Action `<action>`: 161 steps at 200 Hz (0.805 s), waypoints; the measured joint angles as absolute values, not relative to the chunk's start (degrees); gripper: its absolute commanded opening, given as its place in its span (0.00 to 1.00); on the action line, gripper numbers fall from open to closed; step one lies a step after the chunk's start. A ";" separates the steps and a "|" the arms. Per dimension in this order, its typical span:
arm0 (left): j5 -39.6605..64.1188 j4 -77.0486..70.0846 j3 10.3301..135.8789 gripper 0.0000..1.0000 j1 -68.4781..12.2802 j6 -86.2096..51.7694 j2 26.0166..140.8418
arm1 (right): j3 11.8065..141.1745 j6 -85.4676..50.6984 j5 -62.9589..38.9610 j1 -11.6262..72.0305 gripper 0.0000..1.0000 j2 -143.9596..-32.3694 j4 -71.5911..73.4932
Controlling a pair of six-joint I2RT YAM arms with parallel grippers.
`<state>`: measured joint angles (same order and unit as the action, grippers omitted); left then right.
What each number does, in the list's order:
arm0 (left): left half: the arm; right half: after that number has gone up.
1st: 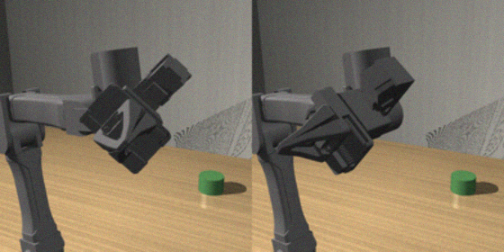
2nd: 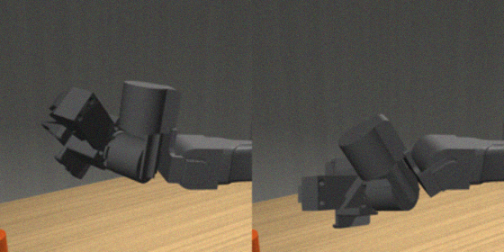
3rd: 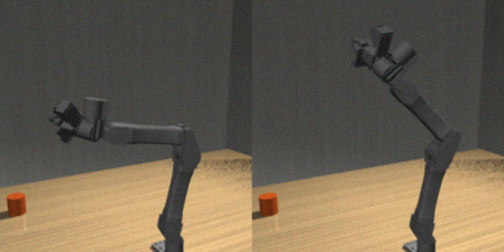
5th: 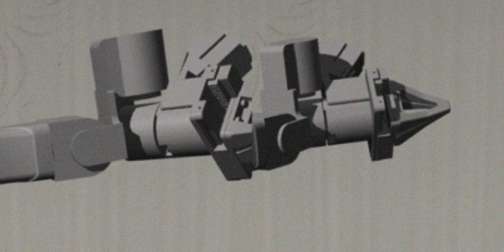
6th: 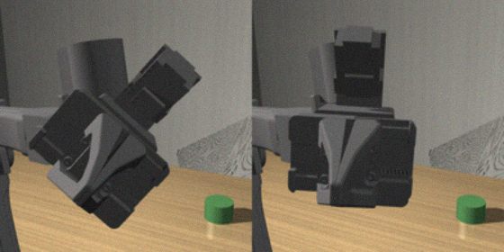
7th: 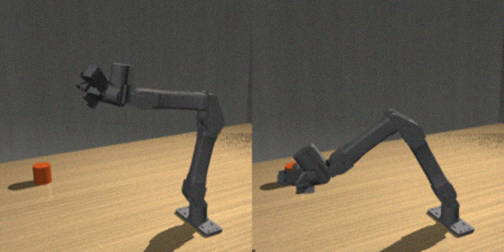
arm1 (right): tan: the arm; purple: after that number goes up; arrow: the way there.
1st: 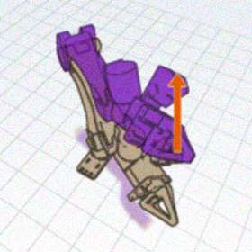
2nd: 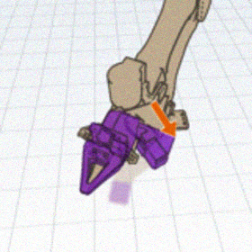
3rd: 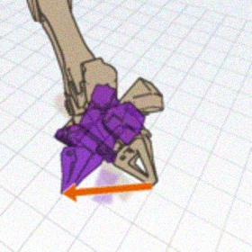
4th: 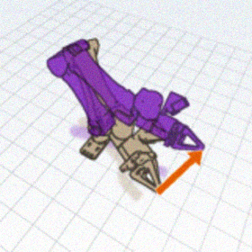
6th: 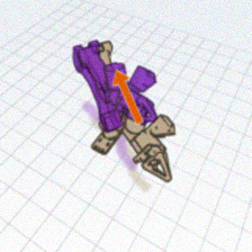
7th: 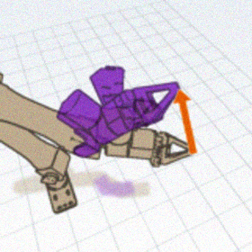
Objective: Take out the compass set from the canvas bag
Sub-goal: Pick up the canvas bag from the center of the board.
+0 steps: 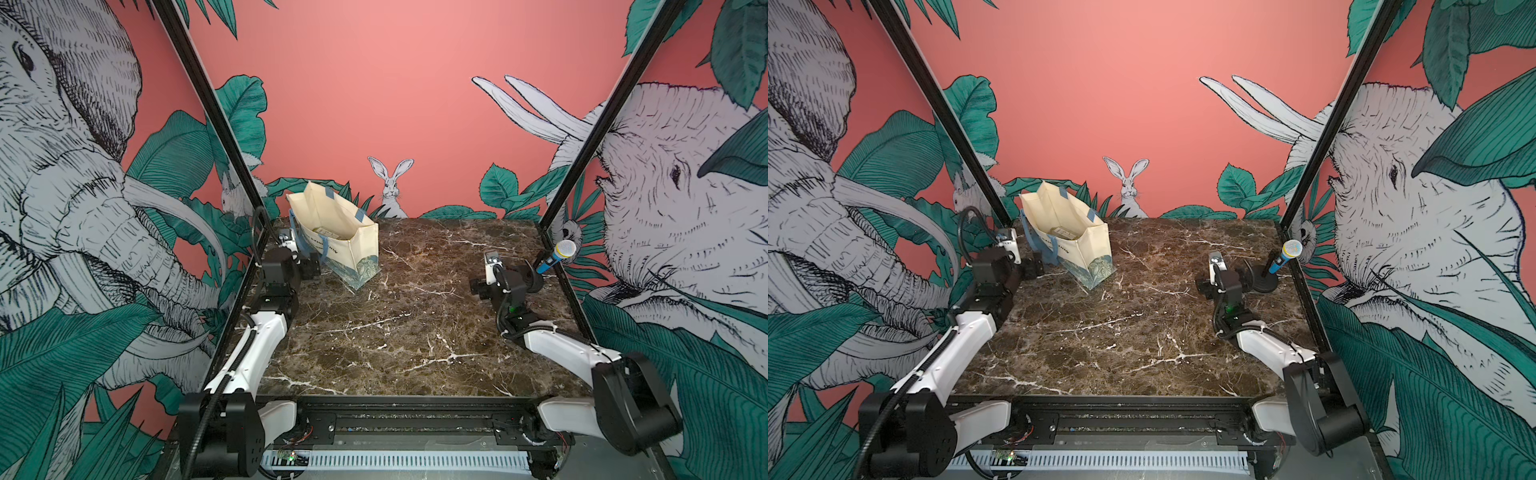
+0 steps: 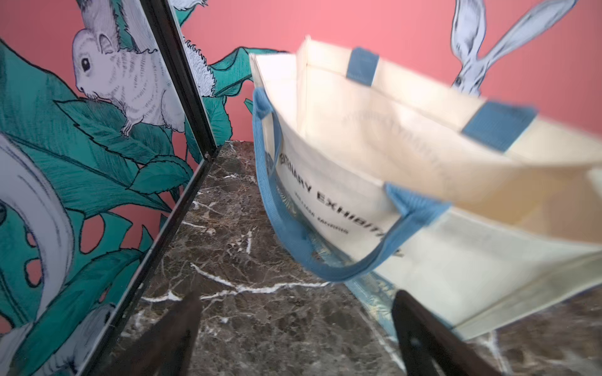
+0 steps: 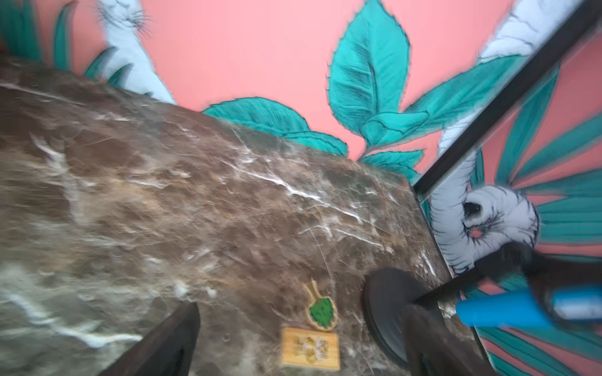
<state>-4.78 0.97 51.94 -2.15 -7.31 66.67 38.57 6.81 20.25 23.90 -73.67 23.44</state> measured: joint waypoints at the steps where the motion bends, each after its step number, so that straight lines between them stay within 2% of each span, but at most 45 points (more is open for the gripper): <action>1: -4.75 1.91 52.71 0.85 -2.15 -7.92 66.76 | 39.18 6.83 20.47 24.38 0.99 -73.58 22.94; 14: -3.81 9.13 59.31 0.81 -2.15 -11.55 67.94 | 43.97 6.92 21.82 28.64 0.99 -72.97 19.42; 42: -1.30 20.10 69.82 0.80 -2.15 -18.87 72.82 | 53.74 3.84 20.86 34.57 0.99 -75.44 10.44; 74: 2.07 27.38 77.73 0.80 -2.15 -24.60 81.62 | 68.84 -0.25 13.98 35.22 0.99 -85.36 -0.86; 124: 5.37 30.48 86.50 0.78 -2.15 -28.93 94.15 | 78.13 -1.08 3.90 35.64 0.99 -95.85 -9.65; 145: 5.48 30.55 89.01 0.72 -2.15 -29.52 97.27 | 78.94 -1.02 1.21 35.64 0.99 -97.84 -11.35; 161: 5.48 30.44 90.54 0.63 -2.09 -29.74 99.00 | 79.22 -0.97 -0.54 35.64 0.99 -98.59 -12.38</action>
<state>5.48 30.44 90.54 -2.09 -29.74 99.00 79.22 -0.97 -0.54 35.64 -98.59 -12.38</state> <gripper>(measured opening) 0.675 0.991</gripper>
